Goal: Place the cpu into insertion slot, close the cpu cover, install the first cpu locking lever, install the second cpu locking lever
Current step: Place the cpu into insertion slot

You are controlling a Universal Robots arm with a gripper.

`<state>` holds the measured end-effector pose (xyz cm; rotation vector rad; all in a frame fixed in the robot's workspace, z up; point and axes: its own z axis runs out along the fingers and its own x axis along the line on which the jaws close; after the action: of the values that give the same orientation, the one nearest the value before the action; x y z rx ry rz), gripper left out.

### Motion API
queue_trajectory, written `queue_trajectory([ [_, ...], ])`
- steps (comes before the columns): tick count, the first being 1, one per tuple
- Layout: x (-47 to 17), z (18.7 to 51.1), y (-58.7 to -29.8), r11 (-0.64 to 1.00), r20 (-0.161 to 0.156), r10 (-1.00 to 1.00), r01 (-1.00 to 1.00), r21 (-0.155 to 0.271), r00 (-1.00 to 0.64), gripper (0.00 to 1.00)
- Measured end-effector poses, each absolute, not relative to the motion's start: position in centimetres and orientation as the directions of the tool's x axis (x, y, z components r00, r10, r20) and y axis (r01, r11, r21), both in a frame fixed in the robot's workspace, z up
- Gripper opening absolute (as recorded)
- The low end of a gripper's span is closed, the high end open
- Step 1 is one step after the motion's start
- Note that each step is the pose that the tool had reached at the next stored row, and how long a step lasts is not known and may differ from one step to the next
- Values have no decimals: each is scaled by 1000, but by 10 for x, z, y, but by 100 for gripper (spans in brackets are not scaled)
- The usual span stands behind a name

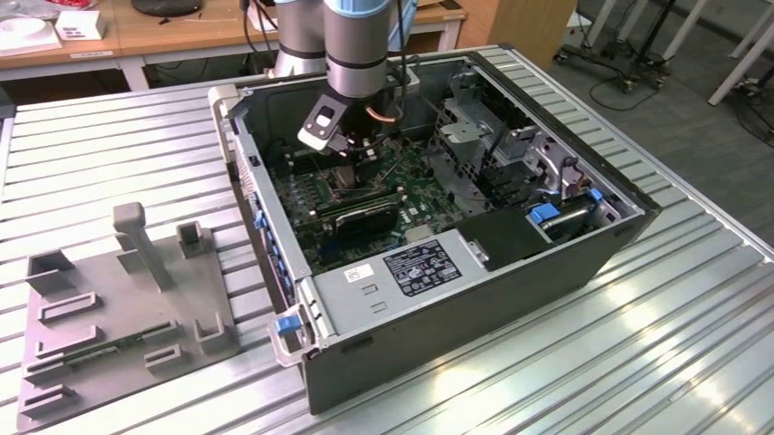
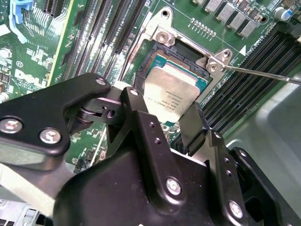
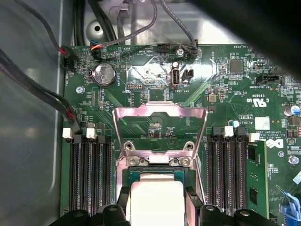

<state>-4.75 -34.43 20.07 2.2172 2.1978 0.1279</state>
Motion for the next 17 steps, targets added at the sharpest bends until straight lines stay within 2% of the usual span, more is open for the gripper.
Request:
queue_trajectory([
  [17,-49,194,-344,-13,46,999,998,69,9,54],
])
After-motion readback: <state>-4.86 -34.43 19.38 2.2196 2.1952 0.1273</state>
